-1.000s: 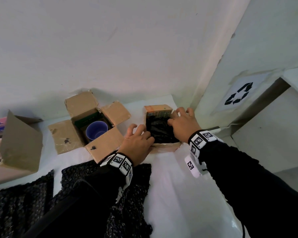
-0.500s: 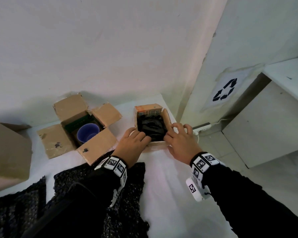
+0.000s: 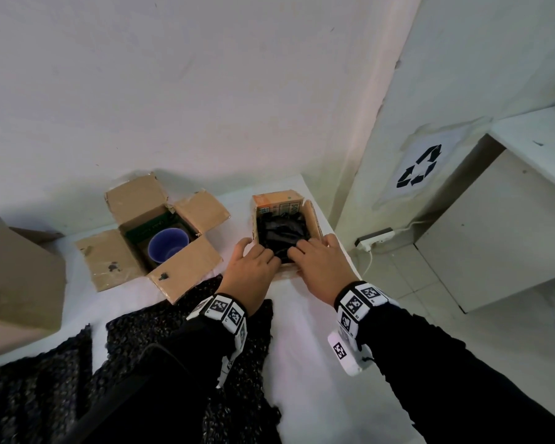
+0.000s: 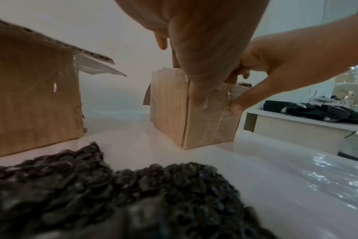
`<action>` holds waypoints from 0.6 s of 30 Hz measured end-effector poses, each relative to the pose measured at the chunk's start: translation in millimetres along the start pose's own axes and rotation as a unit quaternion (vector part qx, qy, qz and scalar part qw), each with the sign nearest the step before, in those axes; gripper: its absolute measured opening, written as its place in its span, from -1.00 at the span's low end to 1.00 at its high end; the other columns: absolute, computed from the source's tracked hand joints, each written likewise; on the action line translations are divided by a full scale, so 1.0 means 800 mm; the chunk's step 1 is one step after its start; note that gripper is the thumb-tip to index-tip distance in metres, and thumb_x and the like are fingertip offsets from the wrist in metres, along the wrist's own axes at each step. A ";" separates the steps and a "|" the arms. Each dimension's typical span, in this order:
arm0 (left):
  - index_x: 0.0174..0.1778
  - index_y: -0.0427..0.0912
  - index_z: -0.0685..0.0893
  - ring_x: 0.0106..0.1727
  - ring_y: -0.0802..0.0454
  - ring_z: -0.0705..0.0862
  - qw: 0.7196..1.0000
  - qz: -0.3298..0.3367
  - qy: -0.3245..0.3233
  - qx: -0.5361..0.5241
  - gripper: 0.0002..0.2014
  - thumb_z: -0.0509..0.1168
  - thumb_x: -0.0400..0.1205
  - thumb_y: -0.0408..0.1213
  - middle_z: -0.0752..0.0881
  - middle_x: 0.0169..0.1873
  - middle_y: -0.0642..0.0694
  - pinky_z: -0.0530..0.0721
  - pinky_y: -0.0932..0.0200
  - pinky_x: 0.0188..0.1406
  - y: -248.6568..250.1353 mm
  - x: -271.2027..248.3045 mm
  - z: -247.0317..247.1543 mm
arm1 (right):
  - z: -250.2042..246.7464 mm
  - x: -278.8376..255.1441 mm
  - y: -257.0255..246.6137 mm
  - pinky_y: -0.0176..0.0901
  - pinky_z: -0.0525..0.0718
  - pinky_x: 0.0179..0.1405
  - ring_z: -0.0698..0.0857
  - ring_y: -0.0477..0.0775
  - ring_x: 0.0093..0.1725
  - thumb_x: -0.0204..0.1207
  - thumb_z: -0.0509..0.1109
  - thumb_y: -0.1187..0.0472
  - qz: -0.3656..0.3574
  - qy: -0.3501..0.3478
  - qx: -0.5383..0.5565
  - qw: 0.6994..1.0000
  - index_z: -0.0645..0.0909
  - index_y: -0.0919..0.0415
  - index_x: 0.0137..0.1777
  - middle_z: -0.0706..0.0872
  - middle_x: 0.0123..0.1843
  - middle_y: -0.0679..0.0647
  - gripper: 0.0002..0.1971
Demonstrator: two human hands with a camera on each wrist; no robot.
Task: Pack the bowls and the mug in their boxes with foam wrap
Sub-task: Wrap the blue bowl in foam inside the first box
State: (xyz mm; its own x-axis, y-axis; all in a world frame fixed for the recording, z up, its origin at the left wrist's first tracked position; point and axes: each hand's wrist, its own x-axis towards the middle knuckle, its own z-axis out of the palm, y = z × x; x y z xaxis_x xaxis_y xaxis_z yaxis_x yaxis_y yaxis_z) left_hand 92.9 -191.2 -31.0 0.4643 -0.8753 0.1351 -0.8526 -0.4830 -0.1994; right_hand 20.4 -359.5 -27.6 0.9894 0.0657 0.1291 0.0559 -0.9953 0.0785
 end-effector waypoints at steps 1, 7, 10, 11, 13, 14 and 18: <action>-0.10 -0.01 0.66 -0.02 -0.02 0.64 1.000 0.007 0.002 -0.001 -0.74 0.25 0.33 -0.35 0.64 -0.20 0.07 0.18 -0.14 0.47 -0.002 -0.001 0.001 | 0.000 0.001 -0.002 0.01 0.25 -0.15 0.64 0.09 -0.28 0.31 0.16 0.29 -0.006 -0.005 0.009 1.000 0.61 0.02 -0.19 0.65 -0.29 -0.06 -0.77; -0.13 0.01 0.67 0.25 -0.16 0.48 0.999 -0.043 0.009 0.031 -0.68 0.13 0.31 -0.37 0.64 -0.05 0.02 0.21 -0.28 0.37 0.008 -0.013 -0.007 | 0.001 0.003 -0.004 0.03 0.21 -0.07 0.59 0.13 -0.11 0.34 0.43 0.20 0.020 -0.094 0.014 0.995 0.71 0.00 -0.22 0.70 -0.25 -0.04 -0.92; -0.13 0.02 0.70 0.30 -0.20 0.38 0.996 -0.076 -0.003 0.038 -0.62 0.14 0.26 -0.41 0.63 0.02 0.01 0.23 -0.26 0.28 0.000 -0.019 -0.009 | -0.019 0.012 -0.008 0.07 0.24 0.07 0.58 0.12 0.01 0.54 0.25 0.07 -0.010 -0.161 0.055 0.985 0.73 0.02 -0.02 0.71 -0.08 0.00 -0.79; -0.11 0.03 0.71 0.32 -0.20 0.37 0.996 -0.081 -0.011 0.036 -0.61 0.18 0.25 -0.42 0.64 0.03 0.02 0.23 -0.26 0.27 -0.008 -0.019 -0.008 | -0.031 0.016 -0.010 0.04 0.33 0.09 0.61 0.09 -0.01 0.55 0.24 0.04 -0.018 -0.185 0.094 0.978 0.73 0.01 0.00 0.72 -0.08 -0.01 -0.77; -0.07 0.04 0.73 0.36 -0.19 0.37 0.995 -0.087 -0.030 0.035 -0.64 0.30 0.27 -0.39 0.66 0.06 0.06 0.24 -0.27 0.26 -0.021 -0.017 -0.006 | -0.048 0.030 -0.009 -0.04 0.59 0.01 0.68 0.03 -0.05 0.51 0.29 0.04 0.001 -0.198 0.204 0.959 0.74 -0.01 0.02 0.75 -0.07 -0.04 -0.79; -0.06 0.03 0.73 0.37 -0.18 0.38 0.995 -0.087 -0.035 0.033 -0.70 0.35 0.32 -0.32 0.67 0.07 0.07 0.25 -0.26 0.26 -0.025 -0.014 -0.005 | -0.053 0.039 -0.006 -0.04 0.64 0.00 0.67 0.03 -0.01 0.49 0.30 0.06 0.011 -0.168 0.230 0.959 0.73 -0.01 0.05 0.74 -0.01 -0.04 -0.78; 0.08 -0.06 0.68 0.34 -0.18 0.45 0.995 -0.089 -0.034 0.000 -0.70 0.32 0.44 -0.12 0.68 0.14 0.01 0.33 -0.21 0.21 -0.025 -0.009 -0.003 | -0.056 0.077 0.010 0.03 0.55 0.22 0.59 0.15 0.20 0.47 0.26 0.24 0.027 -0.128 0.133 0.982 0.58 0.12 0.27 0.62 0.22 0.08 -0.64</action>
State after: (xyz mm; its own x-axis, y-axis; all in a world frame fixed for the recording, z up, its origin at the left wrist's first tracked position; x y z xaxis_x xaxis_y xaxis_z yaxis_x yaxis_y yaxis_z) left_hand 105.6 -175.1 -25.9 0.6224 -0.7759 0.1028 -0.7560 -0.6300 -0.1777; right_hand 75.8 -360.3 25.6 0.9912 0.0263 -0.1301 0.0015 -0.9822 -0.1876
